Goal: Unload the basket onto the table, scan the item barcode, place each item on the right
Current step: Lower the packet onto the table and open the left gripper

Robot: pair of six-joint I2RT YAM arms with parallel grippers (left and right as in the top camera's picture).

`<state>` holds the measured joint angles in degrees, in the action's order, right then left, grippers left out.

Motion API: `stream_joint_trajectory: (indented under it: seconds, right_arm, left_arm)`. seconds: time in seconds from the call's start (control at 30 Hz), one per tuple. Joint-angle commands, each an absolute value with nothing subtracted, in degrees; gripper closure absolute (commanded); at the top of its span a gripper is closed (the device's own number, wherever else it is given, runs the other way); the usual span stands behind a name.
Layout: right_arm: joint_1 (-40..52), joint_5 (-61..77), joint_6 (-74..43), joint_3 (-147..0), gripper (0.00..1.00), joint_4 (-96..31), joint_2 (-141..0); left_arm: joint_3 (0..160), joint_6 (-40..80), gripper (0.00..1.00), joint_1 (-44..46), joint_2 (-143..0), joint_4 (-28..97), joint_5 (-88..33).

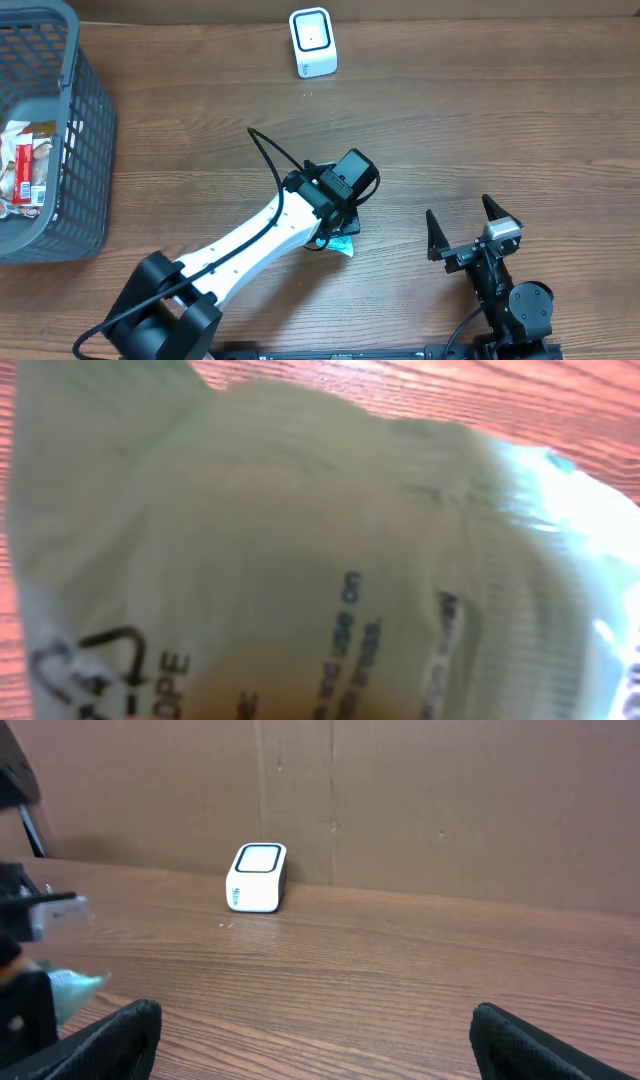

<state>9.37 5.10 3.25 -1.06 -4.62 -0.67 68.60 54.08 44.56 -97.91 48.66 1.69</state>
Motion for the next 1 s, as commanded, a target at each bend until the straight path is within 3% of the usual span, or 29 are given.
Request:
stream_joint_trajectory:
  seconds: [0.0, 0.13, 0.2, 0.23, 0.57, 0.97]
  right_arm:
    - [9.15, 4.6, 3.49, -0.45, 0.0, -4.4, -0.16]
    - [9.15, 4.6, 3.49, -0.45, 0.0, -4.4, -0.16]
    - [9.15, 4.6, 3.49, -0.45, 0.0, -4.4, -0.16]
    - [9.15, 4.6, 3.49, -0.45, 0.0, -4.43, -0.16]
    - [9.15, 4.6, 3.49, -0.45, 0.0, -4.4, -0.16]
    - [9.15, 4.6, 3.49, -0.45, 0.0, -4.43, -0.16]
  left_arm:
    - [68.69, 54.81, 0.56, 44.77, -101.34, 48.29, 0.89]
    - [68.82, 53.76, 0.41, 44.64, -102.32, 47.88, 0.14]
    - [69.17, 53.74, 0.1, 44.64, -102.32, 47.94, 0.12]
    - [69.34, 53.47, 0.0, 44.64, -102.32, 47.92, -0.08]
    - [78.32, 51.18, 0.0, 44.64, -102.21, 55.94, 1.1]
    - [98.7, 44.45, 0.0, 43.38, -102.21, 74.3, 13.65]
